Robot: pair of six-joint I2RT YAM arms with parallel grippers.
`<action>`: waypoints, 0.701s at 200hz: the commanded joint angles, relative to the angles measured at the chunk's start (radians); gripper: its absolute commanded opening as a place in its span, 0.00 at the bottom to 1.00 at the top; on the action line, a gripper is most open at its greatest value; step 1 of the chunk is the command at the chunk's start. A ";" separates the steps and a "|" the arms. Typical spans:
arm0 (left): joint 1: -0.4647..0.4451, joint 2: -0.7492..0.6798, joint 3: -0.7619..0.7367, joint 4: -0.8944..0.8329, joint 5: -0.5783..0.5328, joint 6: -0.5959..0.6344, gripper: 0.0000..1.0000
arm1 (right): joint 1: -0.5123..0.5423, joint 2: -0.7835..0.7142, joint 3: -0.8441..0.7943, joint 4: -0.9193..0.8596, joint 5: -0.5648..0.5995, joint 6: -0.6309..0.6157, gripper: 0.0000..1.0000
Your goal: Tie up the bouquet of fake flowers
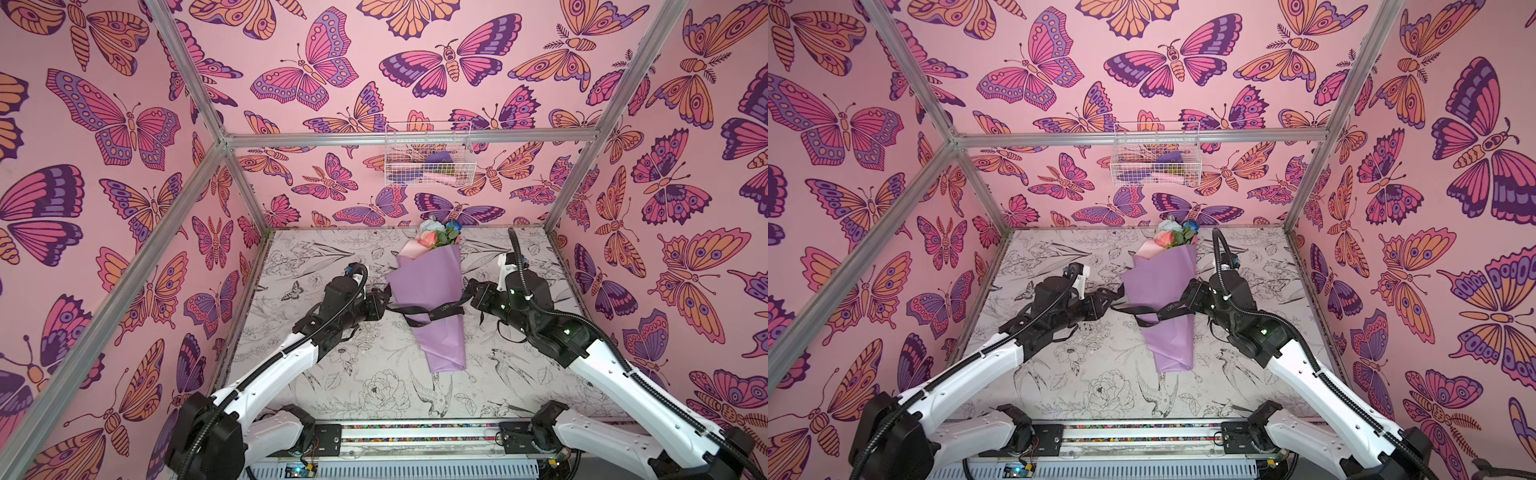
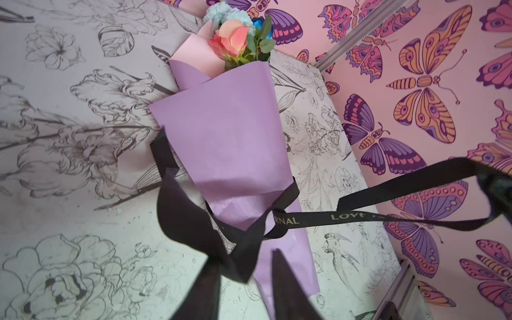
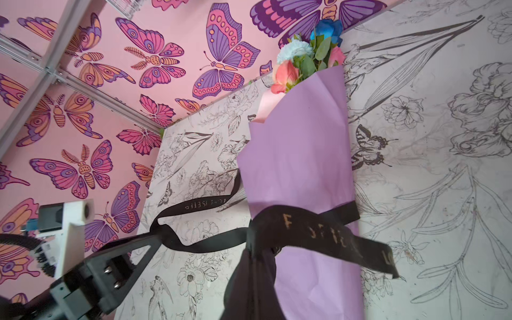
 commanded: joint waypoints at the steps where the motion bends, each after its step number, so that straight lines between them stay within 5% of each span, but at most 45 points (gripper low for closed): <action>1: -0.011 -0.019 -0.041 -0.101 -0.029 -0.069 0.61 | -0.006 -0.011 -0.008 -0.028 0.028 -0.020 0.00; 54: -0.014 -0.010 0.135 -0.177 -0.046 0.107 0.77 | -0.005 -0.013 0.019 -0.041 0.014 -0.039 0.00; 140: -0.017 0.477 0.408 -0.087 0.481 0.537 0.80 | -0.005 -0.053 0.078 -0.099 0.038 -0.087 0.00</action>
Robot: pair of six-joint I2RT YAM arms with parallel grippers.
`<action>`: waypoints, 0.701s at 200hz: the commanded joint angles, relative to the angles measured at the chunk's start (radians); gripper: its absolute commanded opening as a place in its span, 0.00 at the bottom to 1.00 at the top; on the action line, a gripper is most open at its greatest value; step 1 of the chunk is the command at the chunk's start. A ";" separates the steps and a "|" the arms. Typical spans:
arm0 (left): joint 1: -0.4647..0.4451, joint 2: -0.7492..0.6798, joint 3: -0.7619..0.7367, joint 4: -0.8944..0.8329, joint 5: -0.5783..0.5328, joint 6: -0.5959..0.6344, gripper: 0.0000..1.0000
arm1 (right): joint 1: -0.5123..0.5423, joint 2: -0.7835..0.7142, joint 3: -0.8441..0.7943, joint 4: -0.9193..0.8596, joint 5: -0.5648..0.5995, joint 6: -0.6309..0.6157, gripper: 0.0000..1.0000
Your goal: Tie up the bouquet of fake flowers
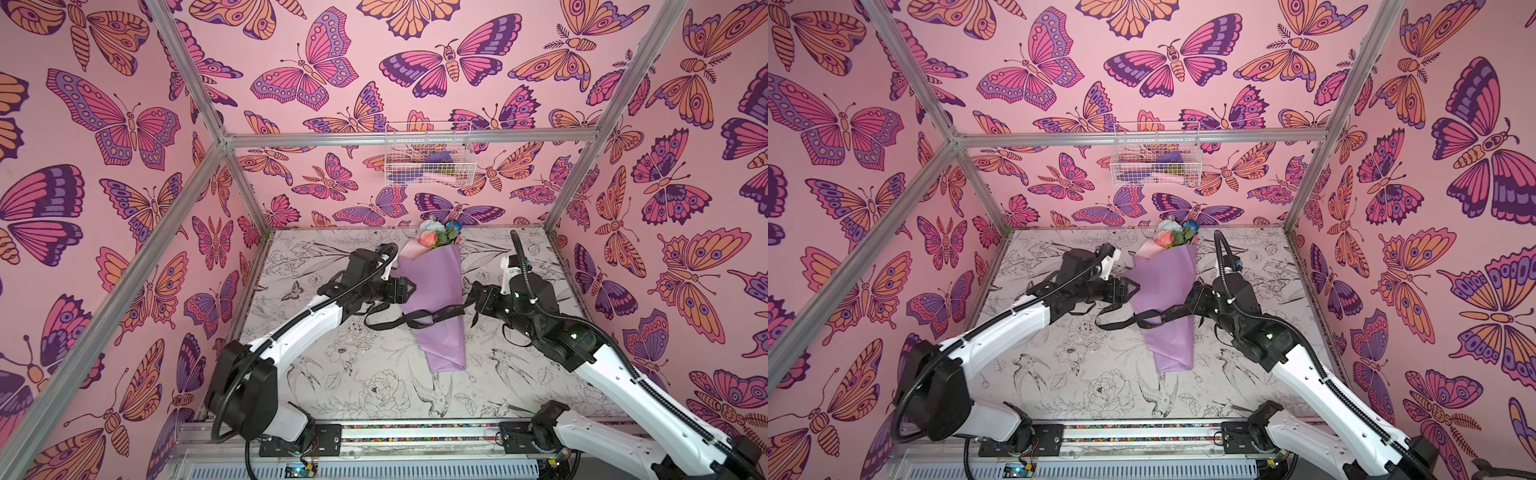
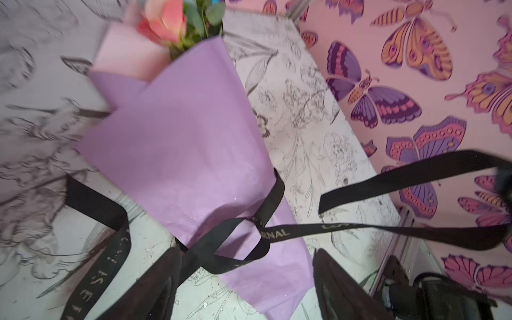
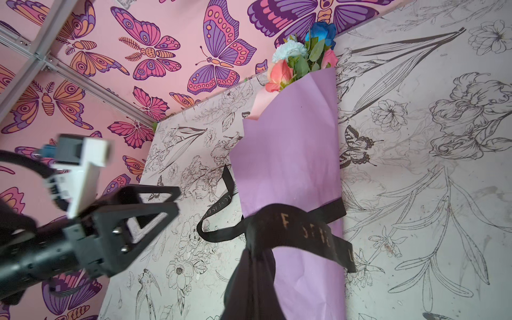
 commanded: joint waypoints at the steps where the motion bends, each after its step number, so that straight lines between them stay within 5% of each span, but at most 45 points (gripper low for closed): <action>1: -0.005 0.099 0.066 0.032 0.254 0.256 0.80 | -0.005 -0.011 0.072 -0.052 0.034 -0.041 0.00; 22: -0.024 0.136 0.060 0.035 0.258 0.423 0.85 | -0.005 -0.007 0.090 -0.069 0.055 -0.052 0.00; 58: -0.105 0.174 0.014 0.045 0.093 0.683 0.91 | -0.007 0.011 0.104 -0.062 0.053 -0.053 0.00; 140: -0.147 0.313 0.052 0.038 -0.001 0.704 0.91 | -0.009 0.051 0.139 -0.034 0.016 -0.051 0.00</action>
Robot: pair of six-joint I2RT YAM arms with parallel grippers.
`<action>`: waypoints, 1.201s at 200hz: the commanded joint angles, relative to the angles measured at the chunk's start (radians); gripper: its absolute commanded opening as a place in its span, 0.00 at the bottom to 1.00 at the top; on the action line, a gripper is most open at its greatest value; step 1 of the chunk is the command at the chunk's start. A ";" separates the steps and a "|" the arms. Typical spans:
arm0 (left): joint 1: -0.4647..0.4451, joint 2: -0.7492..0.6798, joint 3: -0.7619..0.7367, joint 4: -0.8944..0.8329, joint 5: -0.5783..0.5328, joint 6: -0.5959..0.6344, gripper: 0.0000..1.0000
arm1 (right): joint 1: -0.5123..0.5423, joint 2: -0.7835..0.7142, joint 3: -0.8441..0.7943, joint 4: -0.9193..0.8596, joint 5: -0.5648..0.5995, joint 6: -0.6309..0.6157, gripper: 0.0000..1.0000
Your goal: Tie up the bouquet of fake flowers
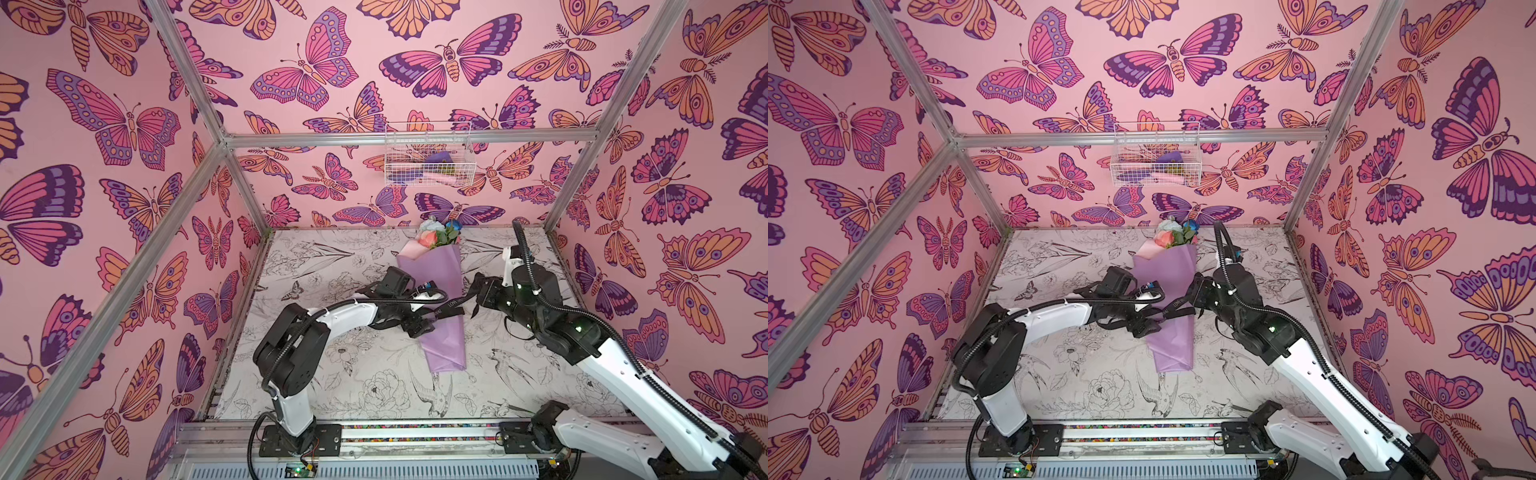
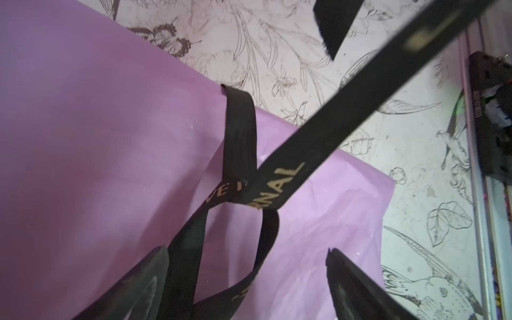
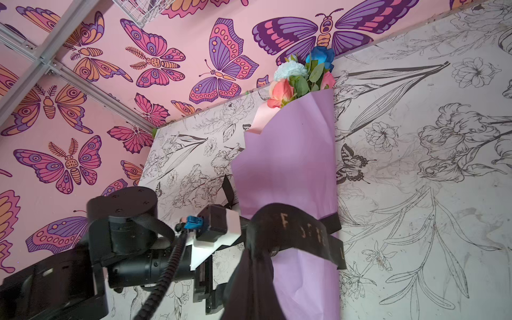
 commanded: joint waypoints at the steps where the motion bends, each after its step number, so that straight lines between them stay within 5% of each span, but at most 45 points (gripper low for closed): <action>1: -0.012 0.026 0.017 0.004 -0.065 0.027 0.91 | -0.008 0.006 0.034 0.014 -0.011 -0.006 0.00; 122: -0.005 0.169 0.131 0.027 -0.113 -0.037 0.68 | -0.015 0.014 0.000 0.075 -0.110 0.053 0.00; 159: 0.009 0.181 0.146 0.015 -0.076 -0.081 0.30 | -0.023 0.006 -0.041 0.107 -0.131 0.073 0.00; 195: 0.023 0.158 0.149 0.014 -0.054 -0.145 0.15 | -0.025 -0.030 -0.118 0.195 -0.200 0.121 0.00; 240: 0.027 0.125 0.120 0.064 0.001 -0.254 0.07 | -0.025 -0.014 -0.187 0.319 -0.262 0.197 0.00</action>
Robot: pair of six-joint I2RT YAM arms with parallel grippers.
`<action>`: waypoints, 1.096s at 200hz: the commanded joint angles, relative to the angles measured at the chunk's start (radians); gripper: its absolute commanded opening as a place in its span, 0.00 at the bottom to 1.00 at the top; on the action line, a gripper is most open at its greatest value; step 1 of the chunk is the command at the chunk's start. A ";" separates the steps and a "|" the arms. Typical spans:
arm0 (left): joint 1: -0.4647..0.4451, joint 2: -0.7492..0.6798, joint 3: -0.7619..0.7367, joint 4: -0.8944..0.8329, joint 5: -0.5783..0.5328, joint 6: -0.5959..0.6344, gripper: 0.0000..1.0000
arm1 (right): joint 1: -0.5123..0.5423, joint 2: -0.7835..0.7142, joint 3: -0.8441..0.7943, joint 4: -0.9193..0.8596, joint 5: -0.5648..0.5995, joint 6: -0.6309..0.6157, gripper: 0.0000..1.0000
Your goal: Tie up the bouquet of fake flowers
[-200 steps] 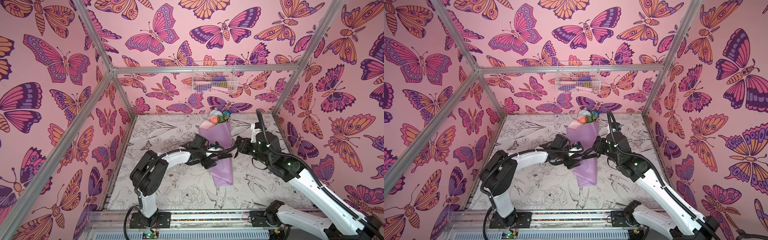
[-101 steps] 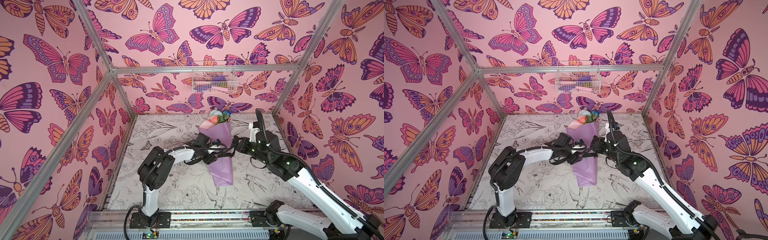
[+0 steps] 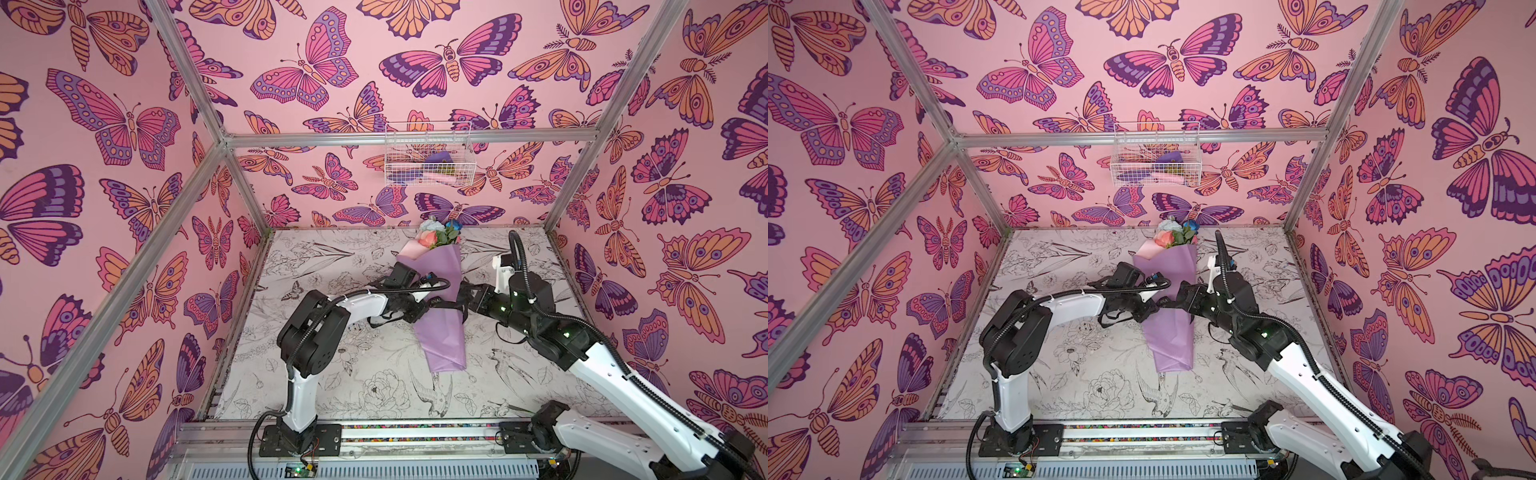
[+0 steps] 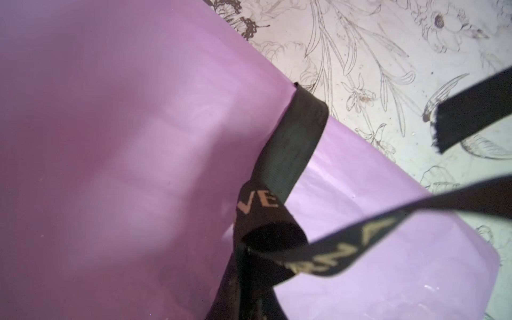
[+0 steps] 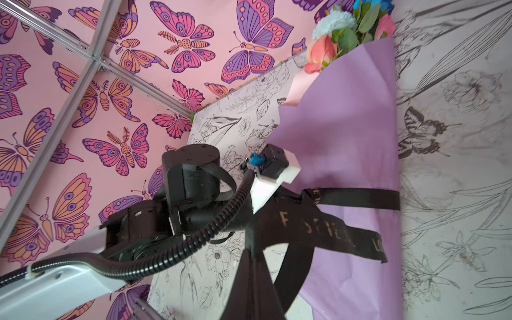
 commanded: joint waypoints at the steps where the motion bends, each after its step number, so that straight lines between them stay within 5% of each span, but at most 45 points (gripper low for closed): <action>1: 0.008 -0.045 -0.015 0.026 0.060 -0.084 0.07 | -0.007 0.013 -0.013 0.105 -0.046 0.062 0.00; 71: 0.024 -0.078 -0.058 0.082 0.094 -0.186 0.00 | -0.007 0.168 -0.014 0.342 -0.173 0.149 0.00; 173: 0.027 -0.080 -0.067 0.110 0.127 -0.220 0.00 | -0.012 0.060 -0.317 0.272 0.000 0.242 0.00; 219: 0.026 -0.089 -0.071 0.111 0.142 -0.230 0.00 | -0.010 0.137 -0.364 0.346 -0.083 0.230 0.00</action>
